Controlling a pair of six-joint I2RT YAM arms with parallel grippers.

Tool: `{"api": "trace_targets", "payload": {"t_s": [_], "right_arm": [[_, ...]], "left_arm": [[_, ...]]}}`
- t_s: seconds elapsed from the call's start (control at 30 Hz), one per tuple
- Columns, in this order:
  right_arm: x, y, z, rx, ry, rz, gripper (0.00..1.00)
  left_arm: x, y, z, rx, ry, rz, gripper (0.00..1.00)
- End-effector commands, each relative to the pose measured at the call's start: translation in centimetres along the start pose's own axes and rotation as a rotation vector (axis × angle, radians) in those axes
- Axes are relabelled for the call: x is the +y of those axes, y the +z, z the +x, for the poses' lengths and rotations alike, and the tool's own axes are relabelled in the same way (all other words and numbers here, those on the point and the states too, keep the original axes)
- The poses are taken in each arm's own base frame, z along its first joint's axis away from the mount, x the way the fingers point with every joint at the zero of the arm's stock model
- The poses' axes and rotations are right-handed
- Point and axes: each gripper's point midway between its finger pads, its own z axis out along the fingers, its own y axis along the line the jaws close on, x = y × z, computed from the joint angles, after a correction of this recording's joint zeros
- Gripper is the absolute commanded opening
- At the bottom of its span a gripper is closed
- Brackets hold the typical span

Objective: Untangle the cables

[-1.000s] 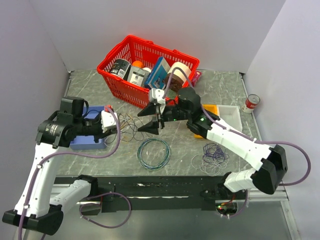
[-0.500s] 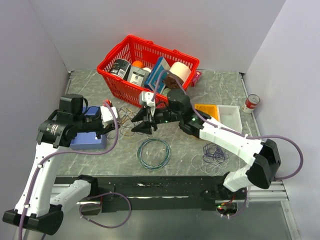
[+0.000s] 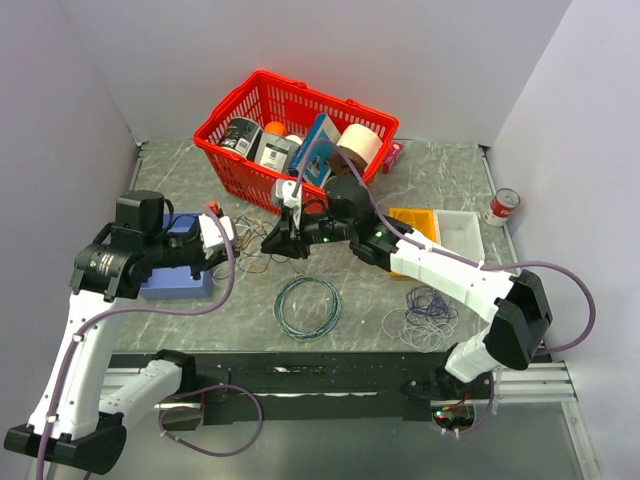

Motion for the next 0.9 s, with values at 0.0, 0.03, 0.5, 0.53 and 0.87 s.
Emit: {"api": "trace_targets", "payload": {"t_s": [0.0,0.03,0.5,0.53,0.87], "right_arm": [[0.6,-1.7,-2.9,-0.055,-0.071,0.031,0.23],[0.5,-1.8,-3.0,-0.057,-0.079,0.038,0.23],[-0.9,-3.7,-3.3,-0.037,-0.044,0.123,0.00],[-1.2,-4.2,-3.7,-0.052,-0.030,0.138,0.00],[-3.4,-7.4,-7.9,-0.136,-0.074,0.274,0.00]], "left_arm": [[-0.3,0.0,0.5,0.005,0.029,0.000,0.01],[-0.3,0.0,0.6,0.010,0.030,-0.001,0.01],[0.3,0.6,3.0,0.076,0.001,-0.041,0.01],[0.9,0.5,4.0,0.117,-0.008,-0.077,0.01],[4.2,2.6,13.5,0.381,-0.017,-0.217,0.09]]}}
